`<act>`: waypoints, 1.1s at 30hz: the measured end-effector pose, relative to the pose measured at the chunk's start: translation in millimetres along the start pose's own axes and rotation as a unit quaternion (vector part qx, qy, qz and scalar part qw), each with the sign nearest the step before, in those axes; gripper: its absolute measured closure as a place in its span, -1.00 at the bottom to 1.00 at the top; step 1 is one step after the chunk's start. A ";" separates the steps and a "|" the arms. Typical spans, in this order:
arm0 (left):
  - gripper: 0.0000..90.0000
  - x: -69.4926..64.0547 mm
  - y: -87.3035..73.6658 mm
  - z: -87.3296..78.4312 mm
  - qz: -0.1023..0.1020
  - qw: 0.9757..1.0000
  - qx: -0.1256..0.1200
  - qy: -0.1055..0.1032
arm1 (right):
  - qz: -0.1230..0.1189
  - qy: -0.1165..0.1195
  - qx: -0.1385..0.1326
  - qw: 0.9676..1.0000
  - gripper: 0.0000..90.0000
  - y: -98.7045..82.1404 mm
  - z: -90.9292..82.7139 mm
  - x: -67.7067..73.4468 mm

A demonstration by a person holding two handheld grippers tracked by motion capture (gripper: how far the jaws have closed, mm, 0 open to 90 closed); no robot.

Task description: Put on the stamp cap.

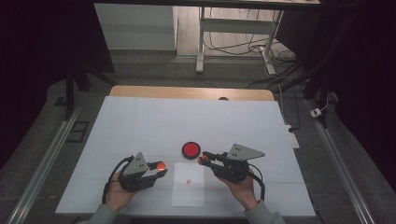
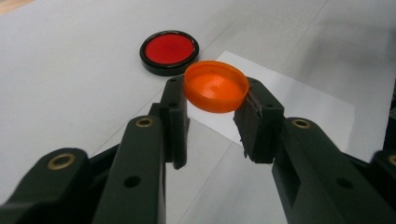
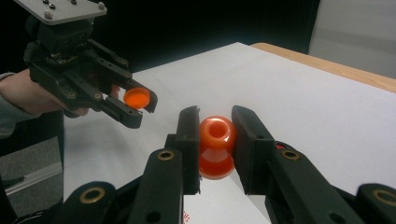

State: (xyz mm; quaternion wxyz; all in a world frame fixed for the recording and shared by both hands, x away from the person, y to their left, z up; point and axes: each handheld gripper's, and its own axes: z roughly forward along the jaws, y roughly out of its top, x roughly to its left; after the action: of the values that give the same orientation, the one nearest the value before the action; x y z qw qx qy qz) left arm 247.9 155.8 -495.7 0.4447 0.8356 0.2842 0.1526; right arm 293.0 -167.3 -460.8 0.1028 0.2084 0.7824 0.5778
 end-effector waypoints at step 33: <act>0.44 -14.9 24.6 39.6 0.024 0.999 0.013 -0.031 | -0.001 0.002 -0.003 1.000 0.63 1.2 -0.5 1.6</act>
State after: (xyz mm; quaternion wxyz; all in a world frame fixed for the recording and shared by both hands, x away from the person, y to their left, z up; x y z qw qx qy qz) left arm 264.6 109.8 -497.4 0.4386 0.8522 0.2518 0.1340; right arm 291.6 -166.7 -459.3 0.1021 0.2064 0.7809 0.5807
